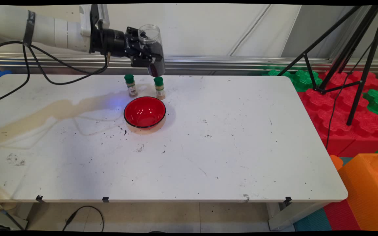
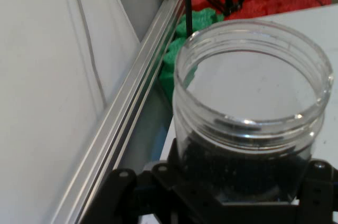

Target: Pour the black seasoning powder in the red bowl

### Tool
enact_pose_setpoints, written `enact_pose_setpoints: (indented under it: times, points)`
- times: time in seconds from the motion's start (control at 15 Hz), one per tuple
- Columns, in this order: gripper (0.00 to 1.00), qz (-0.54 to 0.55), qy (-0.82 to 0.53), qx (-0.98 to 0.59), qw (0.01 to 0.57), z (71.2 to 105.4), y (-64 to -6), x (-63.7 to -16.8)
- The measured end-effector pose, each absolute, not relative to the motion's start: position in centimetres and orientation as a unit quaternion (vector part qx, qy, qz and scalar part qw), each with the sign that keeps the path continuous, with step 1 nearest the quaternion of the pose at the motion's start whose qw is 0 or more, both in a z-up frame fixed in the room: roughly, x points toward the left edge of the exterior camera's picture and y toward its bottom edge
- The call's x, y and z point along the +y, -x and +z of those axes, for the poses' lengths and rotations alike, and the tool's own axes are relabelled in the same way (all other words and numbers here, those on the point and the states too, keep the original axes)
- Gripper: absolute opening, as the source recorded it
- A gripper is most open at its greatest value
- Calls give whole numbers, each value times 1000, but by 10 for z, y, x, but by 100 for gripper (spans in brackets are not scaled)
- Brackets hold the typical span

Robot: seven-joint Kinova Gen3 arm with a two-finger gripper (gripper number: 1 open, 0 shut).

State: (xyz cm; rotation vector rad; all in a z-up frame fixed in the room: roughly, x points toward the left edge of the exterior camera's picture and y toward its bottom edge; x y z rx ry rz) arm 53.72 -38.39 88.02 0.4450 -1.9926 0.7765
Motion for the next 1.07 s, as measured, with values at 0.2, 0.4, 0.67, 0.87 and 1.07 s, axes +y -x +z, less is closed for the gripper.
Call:
enact_pose_setpoints:
  times: [0.2, 0.4, 0.67, 0.87, 1.07]
  points:
    - [0, 336, -151, -821, 436, 873, -543, -383]
    - [0, 359, -114, -830, 411, 866, -548, -383]
    - [0, 385, -67, -837, 382, 860, -551, -381]
    - [0, 398, -41, -840, 367, 856, -553, -380]
    - [0, 413, -8, -842, 346, 852, -556, -378]
